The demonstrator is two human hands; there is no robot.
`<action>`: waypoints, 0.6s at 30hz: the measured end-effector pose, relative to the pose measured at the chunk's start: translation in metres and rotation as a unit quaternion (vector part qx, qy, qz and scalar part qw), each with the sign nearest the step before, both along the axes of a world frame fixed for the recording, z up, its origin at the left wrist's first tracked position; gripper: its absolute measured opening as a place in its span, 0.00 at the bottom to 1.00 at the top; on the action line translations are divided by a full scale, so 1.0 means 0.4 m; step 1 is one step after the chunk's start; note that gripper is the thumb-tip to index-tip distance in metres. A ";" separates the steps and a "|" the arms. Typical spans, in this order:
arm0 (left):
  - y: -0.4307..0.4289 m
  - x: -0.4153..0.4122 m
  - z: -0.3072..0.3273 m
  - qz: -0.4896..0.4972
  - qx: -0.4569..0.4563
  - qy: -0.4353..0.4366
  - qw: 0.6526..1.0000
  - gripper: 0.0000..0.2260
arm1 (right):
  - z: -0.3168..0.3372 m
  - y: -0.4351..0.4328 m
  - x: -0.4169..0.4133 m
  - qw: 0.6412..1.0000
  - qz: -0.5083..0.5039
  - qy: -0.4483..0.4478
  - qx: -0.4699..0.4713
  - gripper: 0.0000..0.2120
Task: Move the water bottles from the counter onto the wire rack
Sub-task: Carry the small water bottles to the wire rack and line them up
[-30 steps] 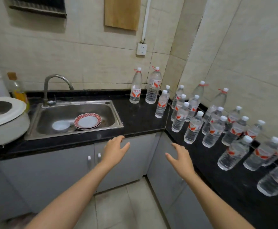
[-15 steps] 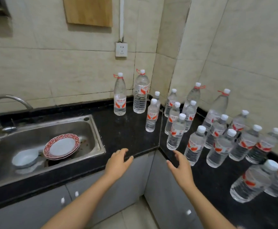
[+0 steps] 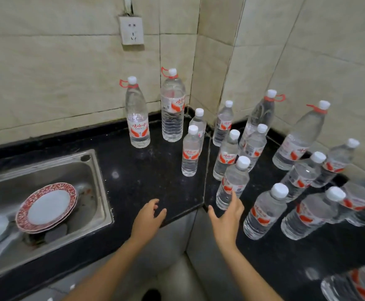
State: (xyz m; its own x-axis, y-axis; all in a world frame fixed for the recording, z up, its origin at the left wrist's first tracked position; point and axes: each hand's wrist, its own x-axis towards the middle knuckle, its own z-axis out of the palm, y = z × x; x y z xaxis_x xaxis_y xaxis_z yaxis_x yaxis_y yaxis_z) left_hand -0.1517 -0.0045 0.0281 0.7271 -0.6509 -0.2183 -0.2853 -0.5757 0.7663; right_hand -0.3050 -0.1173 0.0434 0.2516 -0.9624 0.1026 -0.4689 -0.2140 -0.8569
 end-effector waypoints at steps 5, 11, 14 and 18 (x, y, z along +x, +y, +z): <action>-0.129 0.071 -0.007 -0.010 -0.033 0.025 0.999 0.27 | -0.033 -0.054 0.064 0.996 -0.080 -0.016 0.029 0.42; -0.318 0.180 -0.022 -0.060 -0.093 0.032 0.993 0.37 | -0.048 -0.133 0.147 0.975 -0.221 -0.031 -0.006 0.46; -0.390 0.220 -0.034 -0.083 -0.111 0.029 0.990 0.42 | -0.043 -0.179 0.160 0.964 -0.261 -0.048 0.003 0.48; -0.458 0.243 -0.047 -0.100 -0.132 0.073 0.983 0.48 | -0.052 -0.226 0.145 0.958 -0.281 -0.051 0.017 0.49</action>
State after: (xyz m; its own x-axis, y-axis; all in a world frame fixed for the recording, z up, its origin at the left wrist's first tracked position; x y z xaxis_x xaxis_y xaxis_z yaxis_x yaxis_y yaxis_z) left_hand -0.0544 -0.1879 0.0093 0.5529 -0.8253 -0.1153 -0.2475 -0.2947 0.9230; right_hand -0.2468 -0.2079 0.0228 -0.3172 -0.9461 0.0662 -0.4157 0.0759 -0.9063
